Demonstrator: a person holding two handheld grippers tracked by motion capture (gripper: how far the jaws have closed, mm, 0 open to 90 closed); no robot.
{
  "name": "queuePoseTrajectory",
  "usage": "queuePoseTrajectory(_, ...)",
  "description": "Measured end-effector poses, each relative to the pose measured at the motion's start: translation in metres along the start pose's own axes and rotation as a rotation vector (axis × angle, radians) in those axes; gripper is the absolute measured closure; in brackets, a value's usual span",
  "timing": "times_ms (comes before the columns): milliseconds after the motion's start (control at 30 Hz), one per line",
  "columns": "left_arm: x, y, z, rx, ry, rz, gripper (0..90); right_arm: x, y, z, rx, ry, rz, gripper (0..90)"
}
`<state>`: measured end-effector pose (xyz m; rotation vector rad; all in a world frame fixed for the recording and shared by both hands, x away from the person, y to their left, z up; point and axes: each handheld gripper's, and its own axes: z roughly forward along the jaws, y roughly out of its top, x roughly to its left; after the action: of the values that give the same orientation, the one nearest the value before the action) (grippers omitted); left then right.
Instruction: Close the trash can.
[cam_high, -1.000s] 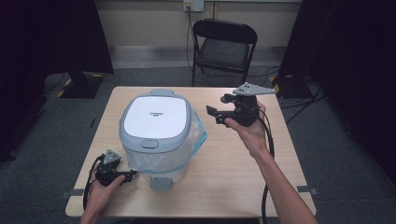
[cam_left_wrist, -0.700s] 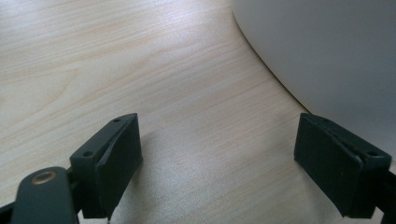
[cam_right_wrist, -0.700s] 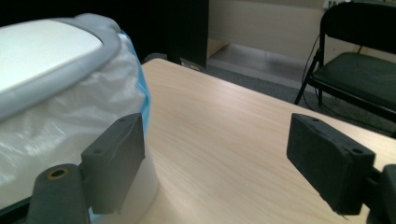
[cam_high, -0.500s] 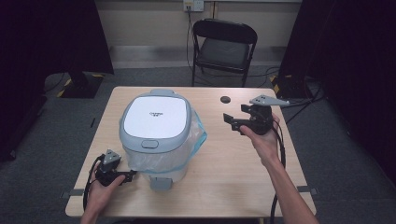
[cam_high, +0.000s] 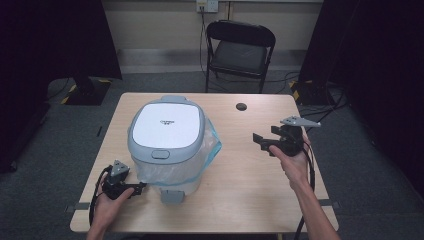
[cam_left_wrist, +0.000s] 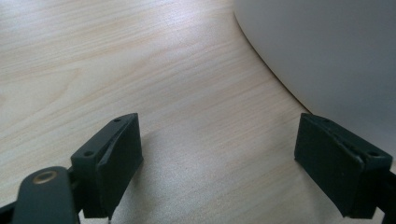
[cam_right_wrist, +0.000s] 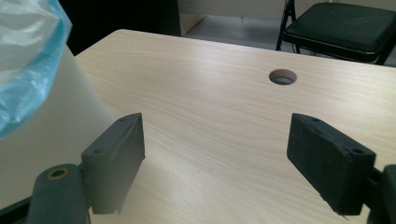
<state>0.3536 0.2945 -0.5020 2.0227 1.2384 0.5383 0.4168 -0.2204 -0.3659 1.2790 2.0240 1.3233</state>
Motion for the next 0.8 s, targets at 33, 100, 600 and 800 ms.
queuePoseTrajectory(33, 0.0, 0.0, 0.0, 0.0, 0.001, -0.001, 14.4, -0.004, -0.005, -0.001, 0.009, -0.008, 0.01, 18.3)
queuePoseTrajectory(100, 0.0, 0.0, 0.0, 0.0, 0.005, 0.003, 14.4, -0.008, -0.011, -0.002, 0.019, -0.015, 0.025, 18.3)
queuePoseTrajectory(600, 0.0, 0.0, 0.0, 0.0, 0.007, 0.003, 14.4, -0.026, -0.068, 0.002, 0.126, -0.08, 0.063, 18.1)
queuePoseTrajectory(800, 0.0, 0.0, 0.0, 0.0, 0.008, 0.002, 14.4, -0.032, -0.091, 0.005, 0.174, -0.102, 0.085, 18.2)
